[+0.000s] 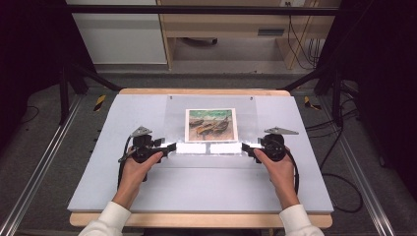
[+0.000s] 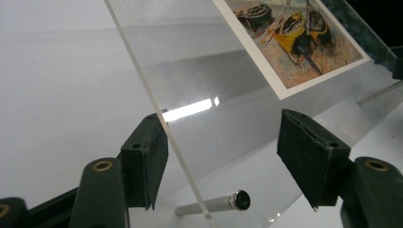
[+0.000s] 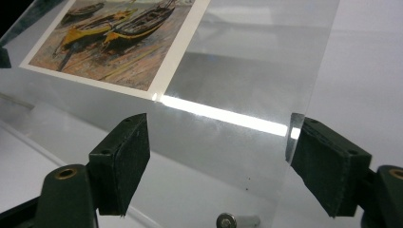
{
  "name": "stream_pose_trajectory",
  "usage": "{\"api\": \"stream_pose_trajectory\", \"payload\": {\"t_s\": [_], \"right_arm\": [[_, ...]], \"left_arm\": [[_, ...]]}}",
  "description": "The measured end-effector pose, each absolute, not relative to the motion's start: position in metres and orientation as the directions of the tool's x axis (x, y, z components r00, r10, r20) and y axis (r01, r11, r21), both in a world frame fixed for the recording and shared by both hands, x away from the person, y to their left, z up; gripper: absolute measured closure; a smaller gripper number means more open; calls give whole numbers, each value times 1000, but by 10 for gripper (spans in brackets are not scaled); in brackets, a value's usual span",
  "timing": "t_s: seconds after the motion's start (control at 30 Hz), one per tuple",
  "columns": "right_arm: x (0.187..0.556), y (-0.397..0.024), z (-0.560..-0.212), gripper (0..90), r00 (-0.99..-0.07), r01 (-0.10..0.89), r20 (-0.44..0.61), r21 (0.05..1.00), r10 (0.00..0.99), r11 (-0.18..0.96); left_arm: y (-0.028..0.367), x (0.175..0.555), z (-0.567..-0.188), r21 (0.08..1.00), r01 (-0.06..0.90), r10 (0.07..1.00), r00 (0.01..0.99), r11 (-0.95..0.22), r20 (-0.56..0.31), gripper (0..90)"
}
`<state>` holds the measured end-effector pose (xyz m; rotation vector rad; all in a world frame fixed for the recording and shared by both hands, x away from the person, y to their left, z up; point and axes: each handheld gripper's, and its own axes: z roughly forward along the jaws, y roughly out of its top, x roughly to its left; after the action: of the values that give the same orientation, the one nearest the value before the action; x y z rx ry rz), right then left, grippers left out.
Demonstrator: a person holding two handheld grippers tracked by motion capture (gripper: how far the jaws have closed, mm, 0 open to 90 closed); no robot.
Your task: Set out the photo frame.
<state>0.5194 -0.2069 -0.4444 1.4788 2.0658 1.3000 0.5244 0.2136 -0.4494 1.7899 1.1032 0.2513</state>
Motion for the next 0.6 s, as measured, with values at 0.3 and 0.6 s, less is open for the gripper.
{"api": "stream_pose_trajectory", "payload": {"t_s": [0.3, 0.6], "right_arm": [[504, -210, -443, 323, -439, 576, 227, 814, 869, 78], [498, -213, -442, 375, -448, 577, 223, 812, 866, 90]], "left_arm": [[216, 513, -448, 826, 554, 779, 563, -109, -275, 406], [215, 507, -447, 827, 549, 788, 559, -120, -257, 426]]}}
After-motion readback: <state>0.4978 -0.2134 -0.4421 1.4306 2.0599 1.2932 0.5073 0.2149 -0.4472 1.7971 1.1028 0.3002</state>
